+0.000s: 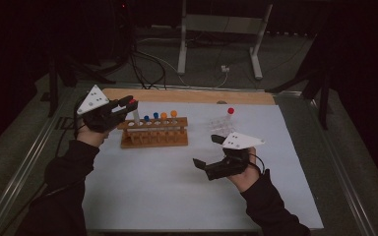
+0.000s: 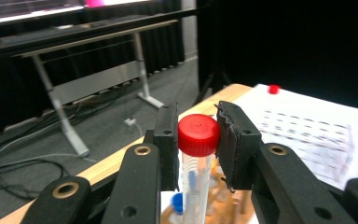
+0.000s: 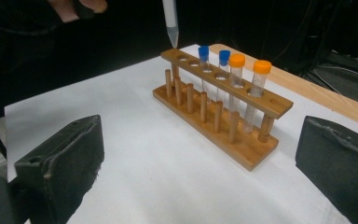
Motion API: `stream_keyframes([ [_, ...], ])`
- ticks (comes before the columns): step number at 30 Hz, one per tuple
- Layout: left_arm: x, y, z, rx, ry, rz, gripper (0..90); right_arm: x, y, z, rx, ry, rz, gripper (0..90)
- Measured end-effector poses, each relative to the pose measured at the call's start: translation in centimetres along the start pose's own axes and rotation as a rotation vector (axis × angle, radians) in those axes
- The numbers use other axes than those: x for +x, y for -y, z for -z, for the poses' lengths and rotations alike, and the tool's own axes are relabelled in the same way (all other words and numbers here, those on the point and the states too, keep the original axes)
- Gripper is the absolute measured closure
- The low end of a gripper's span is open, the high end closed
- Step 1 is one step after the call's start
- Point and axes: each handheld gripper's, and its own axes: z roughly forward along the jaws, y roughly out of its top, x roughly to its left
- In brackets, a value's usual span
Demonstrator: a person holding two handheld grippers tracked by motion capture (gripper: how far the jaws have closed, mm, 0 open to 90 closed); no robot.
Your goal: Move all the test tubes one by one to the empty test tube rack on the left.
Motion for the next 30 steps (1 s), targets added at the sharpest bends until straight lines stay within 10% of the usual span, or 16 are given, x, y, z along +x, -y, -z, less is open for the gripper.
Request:
stream_keyframes([
  [30,1.6,7.8,-5.1,0.105,-0.050,0.108,71.8,-0.6,0.1,1.4,-0.165,0.048,0.099,7.5],
])
